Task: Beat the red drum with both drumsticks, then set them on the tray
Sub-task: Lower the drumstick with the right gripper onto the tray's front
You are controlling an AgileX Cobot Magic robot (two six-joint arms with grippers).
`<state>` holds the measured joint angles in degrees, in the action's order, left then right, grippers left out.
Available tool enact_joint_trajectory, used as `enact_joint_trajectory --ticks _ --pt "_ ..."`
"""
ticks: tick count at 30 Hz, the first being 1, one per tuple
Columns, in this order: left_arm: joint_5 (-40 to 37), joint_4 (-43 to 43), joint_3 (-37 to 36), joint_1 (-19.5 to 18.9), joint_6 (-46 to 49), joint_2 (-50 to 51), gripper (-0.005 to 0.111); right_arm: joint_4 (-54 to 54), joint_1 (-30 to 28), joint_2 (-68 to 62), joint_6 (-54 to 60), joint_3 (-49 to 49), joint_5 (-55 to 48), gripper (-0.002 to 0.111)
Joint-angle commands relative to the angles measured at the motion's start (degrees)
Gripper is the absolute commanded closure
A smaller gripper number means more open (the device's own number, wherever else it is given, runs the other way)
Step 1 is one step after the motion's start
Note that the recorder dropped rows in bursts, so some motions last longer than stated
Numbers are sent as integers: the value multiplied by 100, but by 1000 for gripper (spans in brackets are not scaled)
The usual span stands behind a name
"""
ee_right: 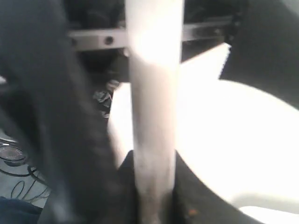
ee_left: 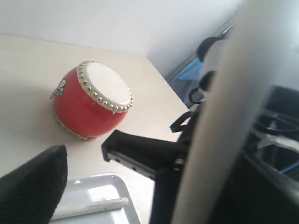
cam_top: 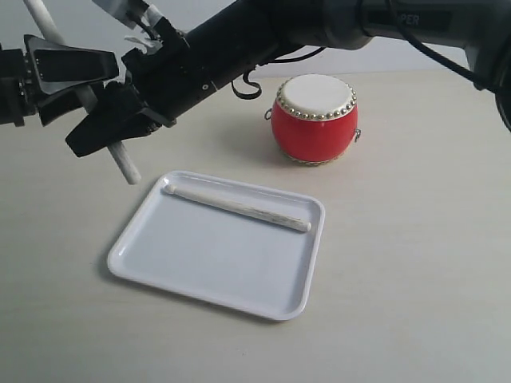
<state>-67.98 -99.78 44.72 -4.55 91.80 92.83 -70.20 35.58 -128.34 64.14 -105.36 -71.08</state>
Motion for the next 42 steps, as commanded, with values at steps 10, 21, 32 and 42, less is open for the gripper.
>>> enact_joint_trajectory --ticks 10,21,32,42 --pt "-198 -17 -11 -1321 202 -59 58 3526 30 339 -2349 -17 1033 108" --pt "-198 -17 -11 -1364 260 -92 106 6316 656 362 -3699 36 422 108" --pt "-198 55 -11 -1364 364 -122 106 6786 776 362 -3912 1195 648 108" --pt "-198 55 -11 -1364 374 -122 106 6874 776 362 -3831 1756 1254 108"
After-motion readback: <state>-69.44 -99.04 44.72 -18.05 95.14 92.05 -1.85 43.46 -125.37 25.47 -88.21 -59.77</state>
